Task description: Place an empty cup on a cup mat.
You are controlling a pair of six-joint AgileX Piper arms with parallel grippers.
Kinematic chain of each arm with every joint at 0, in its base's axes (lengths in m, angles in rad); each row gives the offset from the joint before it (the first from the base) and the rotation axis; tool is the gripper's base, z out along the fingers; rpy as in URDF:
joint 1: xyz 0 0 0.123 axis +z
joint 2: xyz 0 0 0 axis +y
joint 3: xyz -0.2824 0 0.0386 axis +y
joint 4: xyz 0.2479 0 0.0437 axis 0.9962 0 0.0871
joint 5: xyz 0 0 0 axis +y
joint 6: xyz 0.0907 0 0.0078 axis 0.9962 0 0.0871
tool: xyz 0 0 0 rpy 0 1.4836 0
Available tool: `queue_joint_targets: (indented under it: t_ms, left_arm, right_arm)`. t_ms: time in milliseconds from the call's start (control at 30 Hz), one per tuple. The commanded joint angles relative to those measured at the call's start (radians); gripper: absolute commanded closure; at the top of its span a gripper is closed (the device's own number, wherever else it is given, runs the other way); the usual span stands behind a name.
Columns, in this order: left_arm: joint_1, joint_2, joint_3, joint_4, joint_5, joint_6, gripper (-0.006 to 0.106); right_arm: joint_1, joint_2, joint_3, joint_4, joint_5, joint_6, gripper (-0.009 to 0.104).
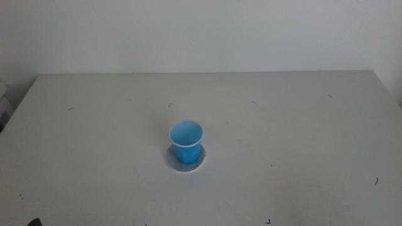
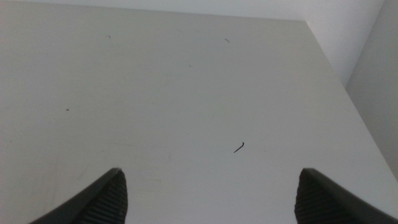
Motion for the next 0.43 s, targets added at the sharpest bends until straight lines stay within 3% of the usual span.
queue_joint_targets:
  t_ms: [0,400]
  left_arm:
    - [0.001,-0.003,-0.006,0.0,-0.067,-0.011,-0.005]
    - [0.001,-0.003,-0.006,0.0,-0.067,-0.011,-0.005]
  right_arm:
    - [-0.004,-0.023,-0.007,-0.016,-0.096,-0.009,0.004]
    - [-0.004,-0.023,0.043,-0.017,-0.134,-0.007,0.004]
